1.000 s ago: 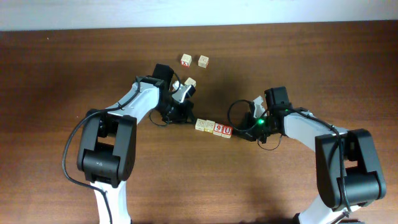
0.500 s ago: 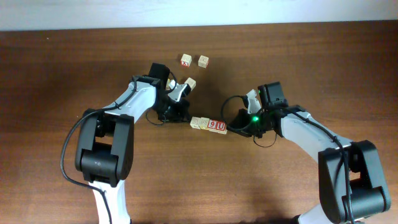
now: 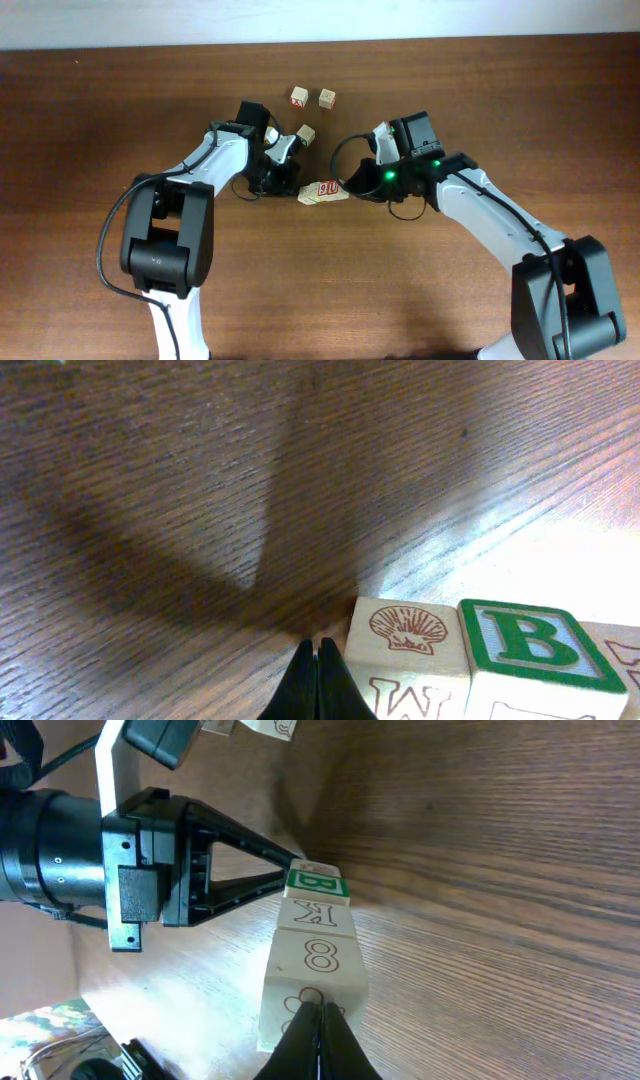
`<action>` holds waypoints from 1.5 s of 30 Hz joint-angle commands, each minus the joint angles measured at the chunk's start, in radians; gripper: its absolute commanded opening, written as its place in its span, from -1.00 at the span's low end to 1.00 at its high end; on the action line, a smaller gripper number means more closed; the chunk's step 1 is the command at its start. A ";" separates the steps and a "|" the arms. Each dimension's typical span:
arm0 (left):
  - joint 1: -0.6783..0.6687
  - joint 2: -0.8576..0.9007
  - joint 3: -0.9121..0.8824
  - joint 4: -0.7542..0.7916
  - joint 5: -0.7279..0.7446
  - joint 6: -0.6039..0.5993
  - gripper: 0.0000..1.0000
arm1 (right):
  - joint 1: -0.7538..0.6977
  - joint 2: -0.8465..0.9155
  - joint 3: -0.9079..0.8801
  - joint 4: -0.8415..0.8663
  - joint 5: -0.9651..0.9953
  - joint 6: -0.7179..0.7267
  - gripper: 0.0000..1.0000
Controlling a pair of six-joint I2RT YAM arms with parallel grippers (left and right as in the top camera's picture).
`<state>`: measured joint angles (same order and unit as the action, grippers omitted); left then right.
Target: Rotate 4 blocks
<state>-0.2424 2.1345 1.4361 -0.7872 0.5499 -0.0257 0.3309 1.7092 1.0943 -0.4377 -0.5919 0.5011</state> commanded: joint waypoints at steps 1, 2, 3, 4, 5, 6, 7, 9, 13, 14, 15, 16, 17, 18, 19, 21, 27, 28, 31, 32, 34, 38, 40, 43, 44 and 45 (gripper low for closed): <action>-0.032 0.005 0.003 0.001 0.146 0.011 -1.00 | 0.035 0.002 0.011 0.012 -0.019 0.010 -0.92; -0.032 0.005 0.003 0.001 0.147 0.011 -1.00 | 0.036 0.003 0.011 0.024 -0.016 0.014 -0.92; -0.032 0.005 0.003 0.001 0.147 0.011 -1.00 | 0.036 0.003 0.011 0.032 -0.015 0.025 -0.92; -0.032 0.005 0.003 0.001 0.147 0.011 -1.00 | 0.043 0.003 0.011 0.043 -0.012 0.031 -0.92; -0.032 0.005 0.003 0.001 0.147 0.011 -1.00 | 0.056 0.003 0.011 0.058 -0.005 0.032 -0.92; -0.032 0.005 0.003 0.001 0.147 0.011 -1.00 | 0.063 0.003 0.011 0.060 0.002 0.039 -0.92; -0.031 0.005 0.003 0.001 0.147 0.011 -1.00 | 0.063 0.003 0.011 0.061 0.002 0.040 -0.92; -0.032 0.005 0.003 0.002 0.147 0.011 -1.00 | 0.080 0.004 0.011 0.102 0.008 0.044 -0.92; -0.031 0.005 0.003 0.000 0.154 0.011 -1.00 | 0.088 0.018 0.011 0.107 0.035 0.062 -0.92; -0.031 0.005 0.003 0.002 0.154 0.011 -1.00 | 0.088 0.018 0.011 0.107 0.043 0.066 -0.92; -0.014 0.005 0.003 0.005 0.144 0.011 -1.00 | 0.088 0.018 0.011 0.107 0.044 0.066 -0.92; 0.013 0.005 0.003 0.005 0.129 -0.001 -1.00 | 0.088 0.018 0.011 0.107 0.044 0.066 -0.92; 0.059 0.005 0.003 0.010 0.060 -0.047 -1.00 | 0.088 0.018 0.011 0.114 0.043 0.066 -0.92; 0.122 0.005 0.003 0.021 -0.042 -0.127 -1.00 | 0.088 0.018 0.012 0.121 0.043 0.066 -0.92; 0.152 0.005 0.003 0.032 -0.082 -0.171 -1.00 | 0.088 0.018 0.016 0.121 0.043 0.065 -0.92; 0.233 0.005 0.003 0.080 -0.114 -0.211 -1.00 | 0.088 0.018 0.026 0.120 0.043 0.065 -0.92; 0.250 0.005 0.003 0.091 -0.132 -0.213 -1.00 | 0.088 0.013 0.054 0.117 -0.006 0.061 -0.92; 0.250 0.005 0.003 0.091 -0.132 -0.213 -1.00 | 0.088 0.013 0.064 0.117 -0.019 0.061 -0.92; 0.250 0.005 0.003 0.091 -0.132 -0.213 -1.00 | 0.088 0.006 0.075 0.112 -0.037 0.061 -0.92; 0.250 0.005 0.003 0.091 -0.132 -0.212 -1.00 | 0.088 -0.010 0.075 0.112 -0.037 0.061 -0.92; 0.250 0.005 0.003 0.091 -0.133 -0.212 -1.00 | 0.088 -0.050 0.075 0.107 -0.036 0.057 -0.92; 0.250 -0.003 0.018 0.077 -0.141 -0.212 -1.00 | 0.065 -0.143 0.075 0.072 -0.033 0.018 -0.92; 0.250 -0.052 0.040 0.045 -0.233 -0.205 -1.00 | 0.034 -0.168 0.075 0.028 -0.032 -0.019 -0.92; 0.250 -0.192 0.040 0.028 -0.340 -0.182 -1.00 | -0.003 -0.168 0.075 -0.021 -0.007 -0.057 -0.92; 0.250 -0.275 0.040 -0.002 -0.383 -0.136 -1.00 | -0.030 -0.168 0.076 -0.062 0.037 -0.102 -0.92; 0.250 -0.315 0.040 -0.022 -0.394 -0.110 -0.87 | -0.052 -0.168 0.079 -0.112 0.105 -0.151 -0.89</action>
<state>0.0032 1.9305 1.4612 -0.7902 0.2066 -0.2020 0.3042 1.5623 1.1549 -0.5182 -0.5713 0.4210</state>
